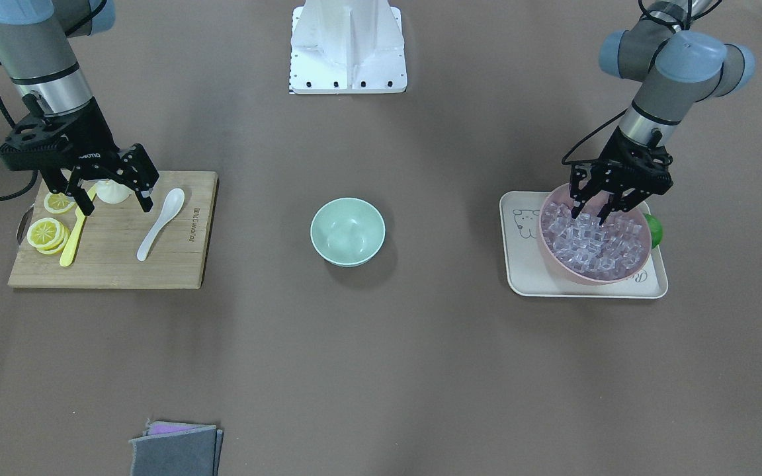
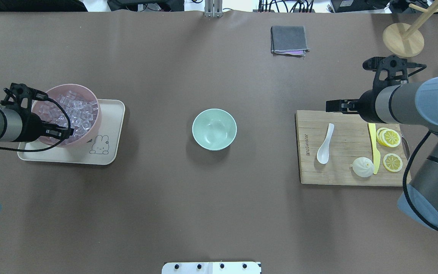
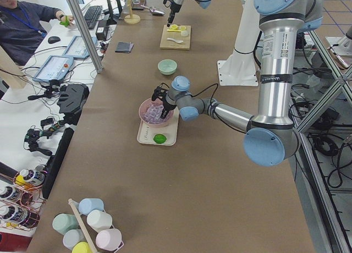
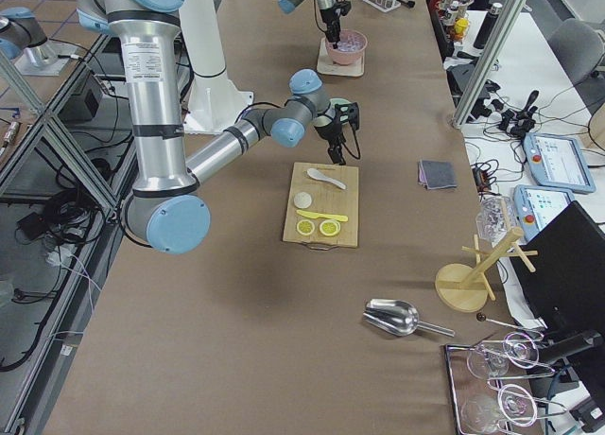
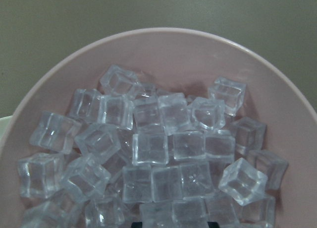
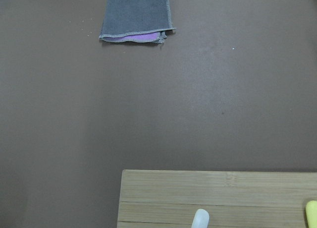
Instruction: Put spoon and ice into bowl
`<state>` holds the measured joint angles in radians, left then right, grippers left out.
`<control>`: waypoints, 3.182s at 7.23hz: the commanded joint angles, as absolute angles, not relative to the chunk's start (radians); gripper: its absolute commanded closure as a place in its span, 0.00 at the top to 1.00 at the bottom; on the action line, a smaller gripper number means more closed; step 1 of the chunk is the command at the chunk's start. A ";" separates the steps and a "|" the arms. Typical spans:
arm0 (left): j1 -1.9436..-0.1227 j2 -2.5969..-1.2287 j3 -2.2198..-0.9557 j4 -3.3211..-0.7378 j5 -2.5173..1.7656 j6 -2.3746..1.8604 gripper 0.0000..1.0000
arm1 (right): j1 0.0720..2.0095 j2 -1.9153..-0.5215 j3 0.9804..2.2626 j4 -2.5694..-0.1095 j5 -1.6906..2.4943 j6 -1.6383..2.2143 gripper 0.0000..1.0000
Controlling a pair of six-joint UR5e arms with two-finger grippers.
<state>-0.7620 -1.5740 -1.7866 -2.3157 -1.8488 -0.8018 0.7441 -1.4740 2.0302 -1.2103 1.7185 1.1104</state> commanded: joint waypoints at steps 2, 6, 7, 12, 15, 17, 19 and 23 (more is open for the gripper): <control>-0.784 -1.536 -1.860 -2.318 -1.885 -0.744 0.00 | 0.730 -1.474 2.034 -1.210 1.704 1.124 1.00; -0.782 -1.719 -1.864 -2.316 -1.902 -0.941 0.00 | 0.698 -1.456 2.036 -1.209 1.681 1.167 1.00; -0.781 -1.820 -1.818 -2.315 -1.901 -1.033 0.00 | 0.689 -1.448 2.034 -1.210 1.668 1.167 1.00; -0.577 -2.086 -1.717 -2.203 -1.676 -1.224 0.00 | 0.689 -1.502 2.000 -1.219 1.605 1.161 0.99; -0.444 -2.135 -1.677 -2.200 -1.551 -1.274 0.00 | 0.681 -1.489 1.954 -1.218 1.589 1.193 0.97; -0.433 -2.202 -1.607 -2.198 -1.516 -1.287 0.00 | 0.669 -1.489 1.954 -1.213 1.568 1.193 0.98; -0.433 -2.209 -1.580 -2.207 -1.502 -1.302 0.36 | 0.658 -1.489 1.956 -1.210 1.557 1.195 0.98; -0.433 -2.200 -1.644 -2.200 -1.494 -1.295 0.98 | 0.657 -1.473 1.957 -1.210 1.557 1.221 0.98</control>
